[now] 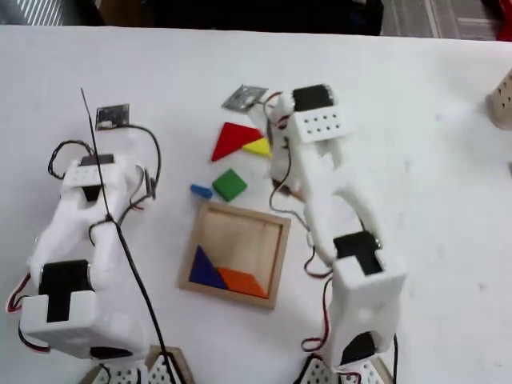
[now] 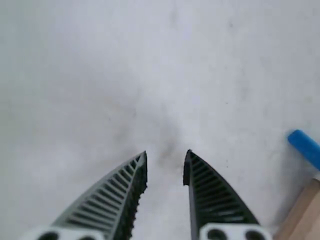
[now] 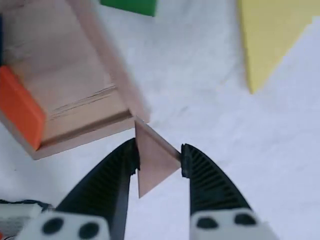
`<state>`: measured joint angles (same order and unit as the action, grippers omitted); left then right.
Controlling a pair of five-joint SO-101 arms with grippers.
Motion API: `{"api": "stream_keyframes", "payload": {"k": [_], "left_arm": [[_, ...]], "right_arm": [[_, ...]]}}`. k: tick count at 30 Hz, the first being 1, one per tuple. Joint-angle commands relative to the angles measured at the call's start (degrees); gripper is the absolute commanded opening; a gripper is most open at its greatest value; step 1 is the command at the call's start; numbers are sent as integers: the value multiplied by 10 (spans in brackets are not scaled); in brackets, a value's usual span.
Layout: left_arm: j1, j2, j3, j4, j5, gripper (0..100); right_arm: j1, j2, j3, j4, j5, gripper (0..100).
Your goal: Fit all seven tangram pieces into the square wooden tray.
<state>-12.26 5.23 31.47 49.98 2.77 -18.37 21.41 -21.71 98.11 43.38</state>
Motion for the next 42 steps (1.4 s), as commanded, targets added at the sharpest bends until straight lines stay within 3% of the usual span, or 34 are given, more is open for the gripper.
{"api": "stream_keyframes", "payload": {"k": [1,15,24,34,42], "left_arm": [[-7,-3,-30,-10,-4,136],[-8,-3,-30,-10,-4,136],[-8,-3,-31,-10,-4,136],[-8,-3,-30,-10,-4,136],[-8,-3,-30,-10,-4,136]], "right_arm": [[-60,-107,105,-36,-36,17],[-203,-209,474,-356,-49,17],[-255,-208,487,-358,-49,33],[-257,-212,484,-354,-48,237],[-233,-226,431,-270,-62,232]]}}
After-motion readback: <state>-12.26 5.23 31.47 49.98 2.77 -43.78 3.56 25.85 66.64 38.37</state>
